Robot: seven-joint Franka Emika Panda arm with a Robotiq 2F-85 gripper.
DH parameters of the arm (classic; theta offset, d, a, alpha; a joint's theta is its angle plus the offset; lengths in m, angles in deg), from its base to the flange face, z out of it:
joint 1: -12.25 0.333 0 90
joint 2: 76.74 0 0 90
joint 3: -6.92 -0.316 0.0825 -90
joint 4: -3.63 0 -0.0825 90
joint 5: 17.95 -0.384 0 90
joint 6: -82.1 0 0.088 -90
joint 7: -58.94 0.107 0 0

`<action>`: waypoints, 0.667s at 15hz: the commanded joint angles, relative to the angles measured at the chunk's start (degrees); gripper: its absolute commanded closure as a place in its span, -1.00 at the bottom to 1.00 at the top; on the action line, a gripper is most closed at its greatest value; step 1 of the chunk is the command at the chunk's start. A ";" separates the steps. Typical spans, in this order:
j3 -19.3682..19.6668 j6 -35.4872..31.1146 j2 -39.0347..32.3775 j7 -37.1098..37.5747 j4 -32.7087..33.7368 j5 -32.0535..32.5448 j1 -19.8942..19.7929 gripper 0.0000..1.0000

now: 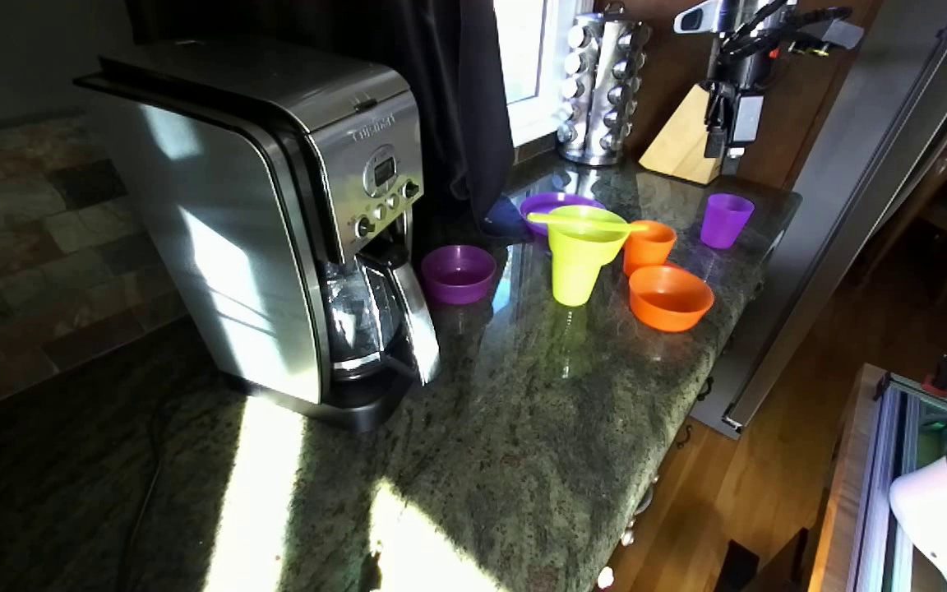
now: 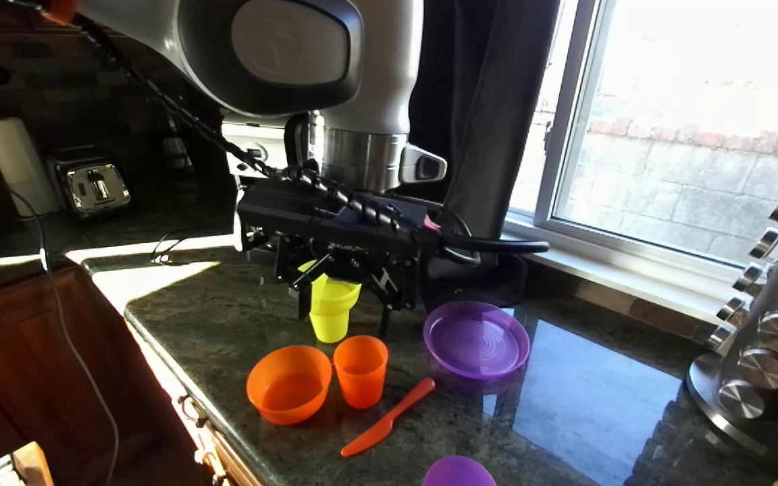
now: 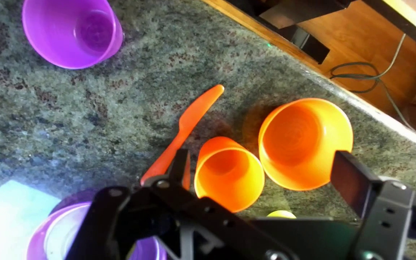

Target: Remove the spoon and cup from the orange bowl

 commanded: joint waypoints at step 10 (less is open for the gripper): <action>1.96 -0.80 9.97 -5.92 -5.83 -5.21 2.13 -1.00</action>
